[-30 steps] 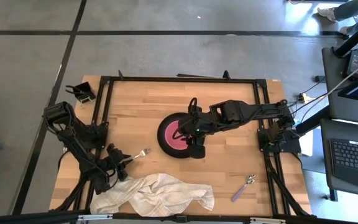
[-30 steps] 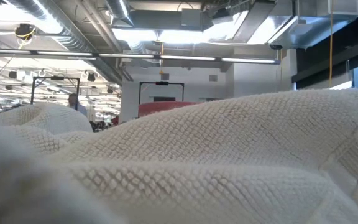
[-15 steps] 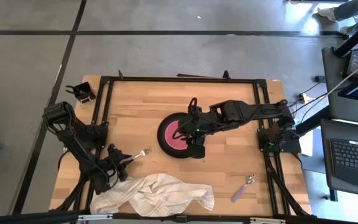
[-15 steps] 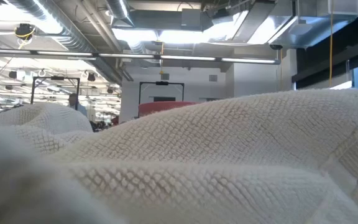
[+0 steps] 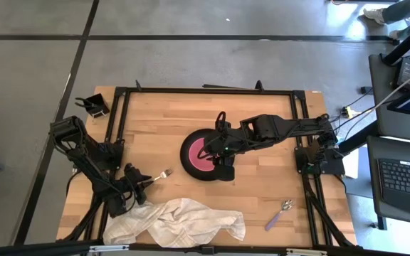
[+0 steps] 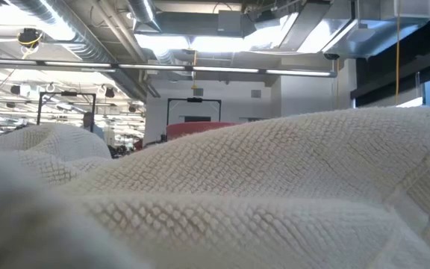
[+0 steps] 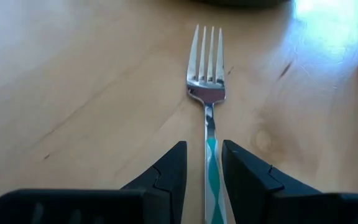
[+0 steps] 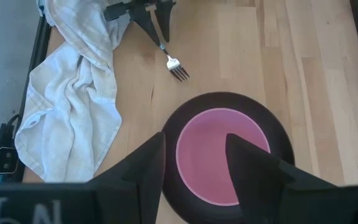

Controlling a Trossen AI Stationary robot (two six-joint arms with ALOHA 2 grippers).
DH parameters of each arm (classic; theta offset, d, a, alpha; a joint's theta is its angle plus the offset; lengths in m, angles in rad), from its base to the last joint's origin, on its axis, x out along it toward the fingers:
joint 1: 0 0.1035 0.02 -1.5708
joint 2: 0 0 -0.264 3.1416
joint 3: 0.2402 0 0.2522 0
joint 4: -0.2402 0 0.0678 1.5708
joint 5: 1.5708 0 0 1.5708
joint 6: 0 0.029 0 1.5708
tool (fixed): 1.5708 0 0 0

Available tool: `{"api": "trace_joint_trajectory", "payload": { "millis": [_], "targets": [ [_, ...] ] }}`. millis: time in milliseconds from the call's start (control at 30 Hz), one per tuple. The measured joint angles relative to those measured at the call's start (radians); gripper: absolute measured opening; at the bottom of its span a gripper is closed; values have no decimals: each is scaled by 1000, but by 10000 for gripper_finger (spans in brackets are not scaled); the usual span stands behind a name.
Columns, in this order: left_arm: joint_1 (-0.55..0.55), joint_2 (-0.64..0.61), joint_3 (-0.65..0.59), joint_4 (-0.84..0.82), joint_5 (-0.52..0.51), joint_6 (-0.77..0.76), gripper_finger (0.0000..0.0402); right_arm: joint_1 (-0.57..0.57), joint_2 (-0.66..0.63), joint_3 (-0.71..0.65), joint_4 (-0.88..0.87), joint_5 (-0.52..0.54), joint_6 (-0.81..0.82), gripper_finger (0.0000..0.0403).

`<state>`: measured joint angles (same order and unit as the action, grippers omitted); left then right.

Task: Set table place
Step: Put the green fork beside the black plate

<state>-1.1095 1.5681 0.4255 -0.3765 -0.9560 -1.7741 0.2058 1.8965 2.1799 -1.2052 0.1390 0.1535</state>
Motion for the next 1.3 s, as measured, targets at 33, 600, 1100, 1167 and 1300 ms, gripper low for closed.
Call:
{"api": "trace_joint_trajectory", "payload": {
  "millis": [33,600,1100,1167,1300],
  "targets": [
    [4,0,0,3,-2,8,94,0,0,0,0,0,0,170],
    [81,0,1,64,52,155,89,0,0,0,2,0,0,170],
    [160,0,19,50,73,84,14,0,0,0,4,0,0,170],
    [183,0,31,45,81,81,13,0,0,0,4,0,0,170],
    [239,1,88,26,99,80,13,0,0,0,4,0,-5,170]
  ]
}}
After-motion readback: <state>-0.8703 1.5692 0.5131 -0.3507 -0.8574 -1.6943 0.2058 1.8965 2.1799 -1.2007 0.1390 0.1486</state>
